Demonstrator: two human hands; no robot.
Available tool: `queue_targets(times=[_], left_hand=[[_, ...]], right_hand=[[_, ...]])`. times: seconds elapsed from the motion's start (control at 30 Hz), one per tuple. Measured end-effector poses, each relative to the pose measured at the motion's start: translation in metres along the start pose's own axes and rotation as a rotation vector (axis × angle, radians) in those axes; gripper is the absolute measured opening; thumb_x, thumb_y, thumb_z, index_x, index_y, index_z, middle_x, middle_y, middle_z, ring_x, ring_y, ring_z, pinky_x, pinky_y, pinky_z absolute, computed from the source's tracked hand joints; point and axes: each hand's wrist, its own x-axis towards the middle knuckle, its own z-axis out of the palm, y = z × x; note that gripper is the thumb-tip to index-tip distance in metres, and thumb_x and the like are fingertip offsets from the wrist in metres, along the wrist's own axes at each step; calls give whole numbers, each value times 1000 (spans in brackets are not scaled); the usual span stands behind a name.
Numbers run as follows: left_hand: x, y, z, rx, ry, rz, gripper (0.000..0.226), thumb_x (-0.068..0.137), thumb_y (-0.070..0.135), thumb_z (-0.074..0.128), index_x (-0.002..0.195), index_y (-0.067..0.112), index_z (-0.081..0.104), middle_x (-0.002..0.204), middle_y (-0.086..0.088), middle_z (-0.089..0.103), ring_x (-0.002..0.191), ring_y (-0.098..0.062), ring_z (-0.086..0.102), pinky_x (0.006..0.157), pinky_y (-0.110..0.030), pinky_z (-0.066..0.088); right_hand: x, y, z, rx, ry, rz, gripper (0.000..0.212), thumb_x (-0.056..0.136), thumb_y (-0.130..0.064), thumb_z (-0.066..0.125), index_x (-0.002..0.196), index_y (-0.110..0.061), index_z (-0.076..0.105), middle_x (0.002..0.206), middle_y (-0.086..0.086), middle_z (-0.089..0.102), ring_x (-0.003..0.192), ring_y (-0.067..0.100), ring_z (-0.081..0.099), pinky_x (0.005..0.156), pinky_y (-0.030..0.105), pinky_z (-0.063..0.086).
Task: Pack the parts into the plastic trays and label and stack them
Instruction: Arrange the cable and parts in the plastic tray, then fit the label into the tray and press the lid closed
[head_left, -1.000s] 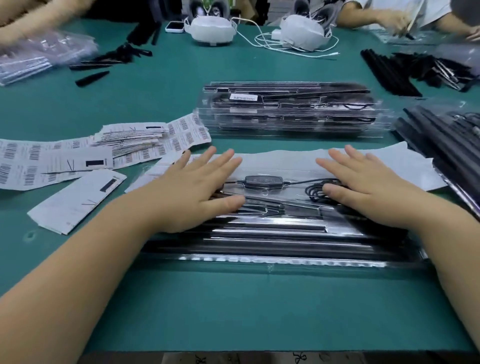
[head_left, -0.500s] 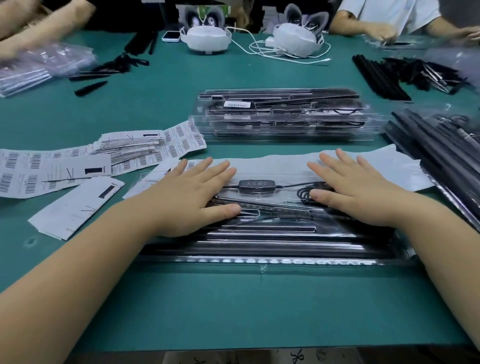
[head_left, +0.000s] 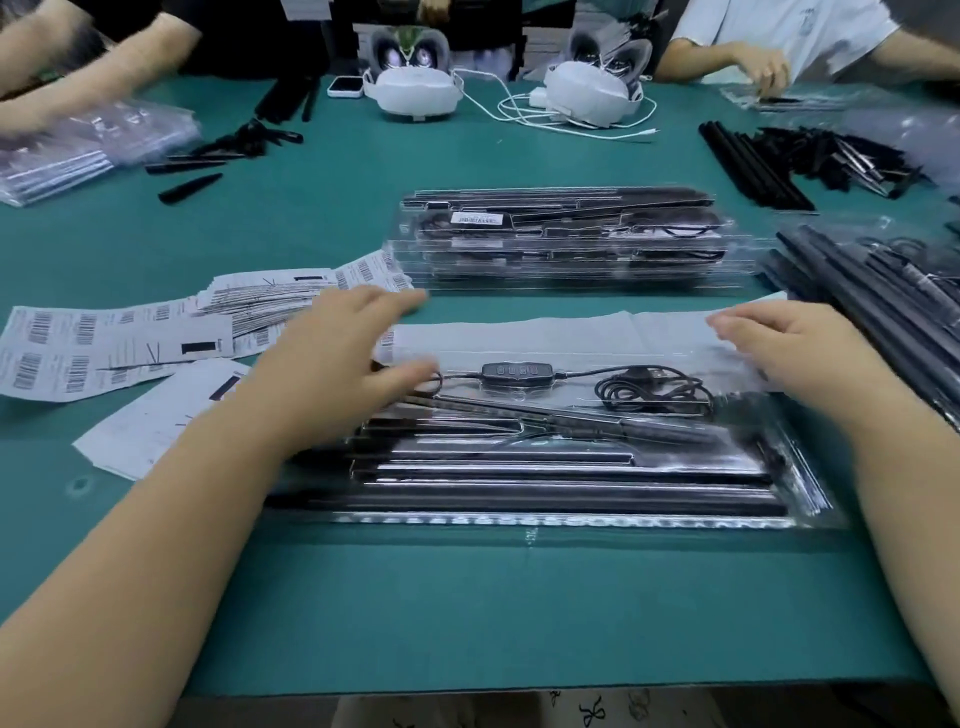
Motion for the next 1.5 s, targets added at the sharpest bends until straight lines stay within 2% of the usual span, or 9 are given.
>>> queue_targets(times=[0.17, 0.33, 0.47, 0.63, 0.83, 0.97, 1.13, 1.27, 1.5], left_hand=[[-8, -47, -26, 33, 30, -407, 31, 89, 52, 51, 104, 30, 65, 91, 7, 64, 79, -17, 55, 72, -33, 42], [-11, -60, -31, -56, -8, -516, 42, 86, 51, 56, 61, 19, 67, 58, 0, 65, 60, -19, 59, 55, -25, 37], [-10, -59, -30, -58, -24, -530, 30, 86, 38, 62, 60, 25, 69, 52, 11, 64, 58, -13, 60, 54, -23, 37], [-12, -59, -33, -324, -73, -581, 29, 85, 37, 65, 61, 24, 73, 59, 7, 69, 52, -13, 59, 58, -26, 42], [-13, -71, -36, -68, 201, -633, 17, 81, 40, 68, 67, 31, 67, 69, 7, 64, 64, -12, 54, 55, -26, 39], [-10, -72, -32, 48, -12, -650, 13, 77, 44, 71, 79, 31, 69, 76, 7, 64, 71, -17, 57, 68, -32, 49], [-12, -68, -37, -19, -19, -603, 18, 72, 53, 73, 69, 35, 70, 73, 8, 66, 68, -13, 58, 66, -31, 50], [-8, -55, -29, 146, -67, -568, 31, 70, 61, 71, 70, 30, 75, 72, 0, 68, 68, -17, 57, 64, -31, 51], [-2, -48, -26, 173, -69, -603, 20, 76, 40, 75, 64, 23, 73, 71, -1, 65, 70, -21, 57, 60, -28, 46]], right_hand=[[1, 6, -15, -202, 9, 123, 29, 86, -44, 61, 74, -19, 67, 72, -3, 68, 75, 21, 64, 67, 31, 43], [-3, 3, -16, -257, -123, 151, 38, 85, -49, 61, 68, -16, 69, 57, -1, 65, 59, 21, 61, 56, 27, 40], [-4, 2, -16, -291, -167, 128, 44, 84, -51, 60, 64, -13, 68, 58, 5, 65, 61, 24, 60, 60, 29, 43], [-1, 9, -21, -301, -114, 97, 40, 88, -39, 61, 62, -9, 65, 52, 5, 58, 55, 24, 53, 57, 29, 39], [1, 13, -21, -234, -123, 41, 8, 87, -32, 64, 82, -28, 69, 65, 1, 61, 59, 18, 53, 58, 23, 35], [4, 17, -20, -228, -117, 41, 8, 87, -32, 64, 82, -29, 69, 66, -3, 59, 59, 14, 49, 57, 23, 33], [5, 22, -18, -187, -109, 47, 8, 86, -32, 65, 79, -30, 69, 63, -4, 57, 57, 14, 47, 56, 26, 34], [6, 23, -18, -188, -108, 37, 11, 86, -33, 65, 76, -33, 68, 61, -4, 58, 57, 15, 48, 56, 26, 34], [6, 24, -18, -205, -103, 32, 9, 86, -33, 65, 77, -32, 68, 61, -8, 56, 56, 13, 47, 55, 25, 32]])
